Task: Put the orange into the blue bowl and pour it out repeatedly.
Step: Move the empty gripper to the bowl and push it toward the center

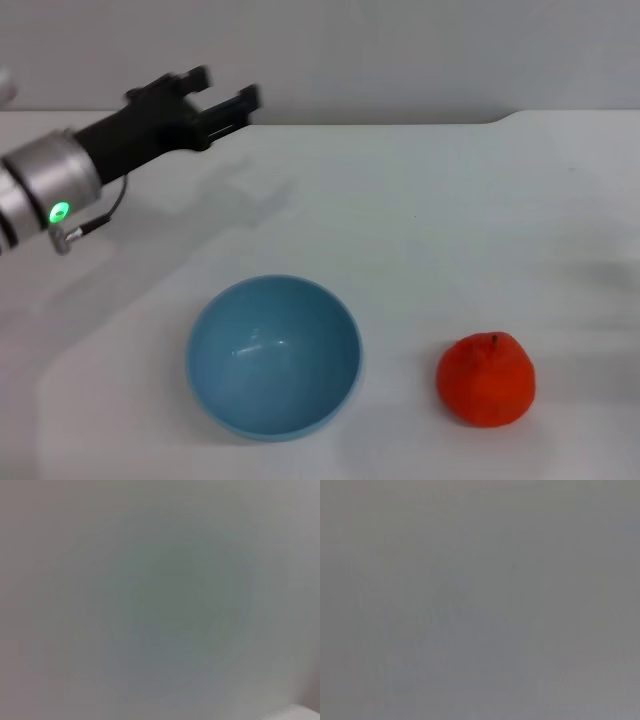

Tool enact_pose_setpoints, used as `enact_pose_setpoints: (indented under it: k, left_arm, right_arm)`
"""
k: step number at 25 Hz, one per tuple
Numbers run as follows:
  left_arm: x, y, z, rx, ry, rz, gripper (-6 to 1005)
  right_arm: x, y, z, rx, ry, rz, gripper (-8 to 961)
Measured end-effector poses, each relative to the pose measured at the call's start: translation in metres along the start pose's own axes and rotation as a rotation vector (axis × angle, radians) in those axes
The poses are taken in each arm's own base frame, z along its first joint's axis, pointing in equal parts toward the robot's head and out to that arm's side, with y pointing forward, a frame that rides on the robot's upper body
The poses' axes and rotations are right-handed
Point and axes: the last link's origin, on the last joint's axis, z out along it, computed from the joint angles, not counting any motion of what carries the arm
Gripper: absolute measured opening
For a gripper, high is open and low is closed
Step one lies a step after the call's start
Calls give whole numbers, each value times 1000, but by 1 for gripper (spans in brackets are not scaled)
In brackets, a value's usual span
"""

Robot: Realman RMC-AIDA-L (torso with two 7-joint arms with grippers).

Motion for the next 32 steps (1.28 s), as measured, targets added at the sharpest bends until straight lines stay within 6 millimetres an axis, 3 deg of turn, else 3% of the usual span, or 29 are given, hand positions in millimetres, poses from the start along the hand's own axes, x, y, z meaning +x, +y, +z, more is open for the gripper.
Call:
enact_pose_setpoints:
  k: [5, 8, 12, 16, 23, 32]
  left_arm:
    - [37, 27, 16, -144, -220, 26, 785]
    - [50, 39, 17, -121, -442, 25, 785]
    - [69, 44, 4, 31, -713, -1, 786]
    - [82, 56, -9, 61, -810, 10, 786]
    - [73, 62, -17, 95, -966, 12, 786]
    - [44, 71, 1, 47, -1063, 3, 785]
  right_arm:
    - [0, 0, 0, 1, 1, -1, 473]
    - [0, -1, -2, 4, 2, -2, 474]
    - [0, -3, -3, 7, 1, -6, 474]
    - [0, -3, -3, 7, 0, -8, 473]
    - [-1, -5, -2, 9, -3, -12, 473]
    - [-3, -6, -1, 9, -8, -20, 474]
